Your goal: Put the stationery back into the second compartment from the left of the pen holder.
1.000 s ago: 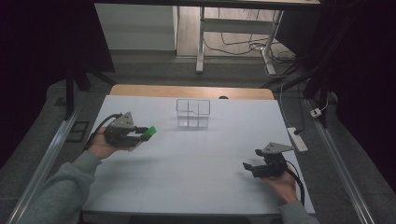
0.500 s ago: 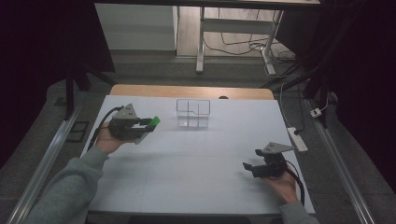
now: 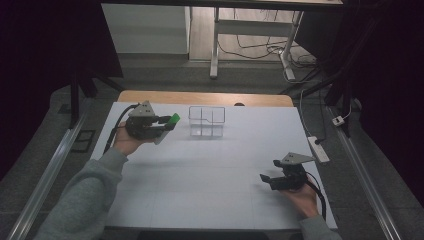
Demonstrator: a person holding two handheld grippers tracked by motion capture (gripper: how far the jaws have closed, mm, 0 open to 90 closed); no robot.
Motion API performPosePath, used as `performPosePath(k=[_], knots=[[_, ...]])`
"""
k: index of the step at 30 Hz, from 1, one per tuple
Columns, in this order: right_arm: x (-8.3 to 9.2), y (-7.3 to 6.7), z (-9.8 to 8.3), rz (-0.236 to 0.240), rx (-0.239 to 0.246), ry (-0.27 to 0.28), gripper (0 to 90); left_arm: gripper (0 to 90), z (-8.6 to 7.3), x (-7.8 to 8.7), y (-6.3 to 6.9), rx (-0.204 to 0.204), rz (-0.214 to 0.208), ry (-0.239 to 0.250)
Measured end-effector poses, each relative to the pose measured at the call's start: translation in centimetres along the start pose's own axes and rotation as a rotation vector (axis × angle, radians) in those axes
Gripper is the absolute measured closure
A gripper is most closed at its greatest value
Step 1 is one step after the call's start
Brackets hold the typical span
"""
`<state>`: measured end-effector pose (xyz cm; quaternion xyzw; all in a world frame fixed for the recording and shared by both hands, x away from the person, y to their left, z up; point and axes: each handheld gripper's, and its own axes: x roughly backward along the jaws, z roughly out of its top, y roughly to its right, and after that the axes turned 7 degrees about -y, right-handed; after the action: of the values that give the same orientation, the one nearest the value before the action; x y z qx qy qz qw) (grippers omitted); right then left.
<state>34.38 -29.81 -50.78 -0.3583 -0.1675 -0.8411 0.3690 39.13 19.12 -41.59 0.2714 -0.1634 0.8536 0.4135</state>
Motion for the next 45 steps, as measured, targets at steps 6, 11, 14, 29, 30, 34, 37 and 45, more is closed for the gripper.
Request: performPosePath(k=[6, 11, 14, 29, 30, 34, 37, 45], knots=[[0.0, 0.0, 0.0, 0.002, -0.003, 0.001, 18.7, 66.3, 1.2, -0.9, -0.1, -0.003, -0.001, 0.018], [0.1, 0.0, 0.0, 0.001, -0.008, 0.002, 18.7, 66.2, 2.4, -1.8, -0.5, -0.001, 0.005, 0.025], [0.0, 0.0, 0.0, 0.002, -0.006, 0.001, 18.7, 66.2, 3.0, -2.4, -0.8, 0.011, 0.001, 0.036], [0.1, 0.1, 0.0, 0.002, -0.008, 0.001, 18.7, 66.2, 5.5, -5.0, -2.1, 0.045, 0.003, 0.052], [0.1, 0.1, 0.0, 0.0, -0.008, 0.0, 18.7, 66.2, 5.7, -5.2, -2.1, 0.044, 0.004, 0.049], [0.1, 0.1, 0.0, 0.001, -0.008, 0.002, 18.7, 66.2, 6.3, -5.9, -2.4, 0.049, 0.006, 0.047], [0.1, 0.0, 0.0, 0.002, -0.009, 0.003, 18.7, 66.2, 6.7, -6.4, -2.4, 0.048, 0.007, 0.045], [0.1, 0.1, 0.0, 0.005, -0.011, 0.002, 18.7, 66.2, 8.3, -7.6, -2.3, 0.046, -0.007, 0.063]])
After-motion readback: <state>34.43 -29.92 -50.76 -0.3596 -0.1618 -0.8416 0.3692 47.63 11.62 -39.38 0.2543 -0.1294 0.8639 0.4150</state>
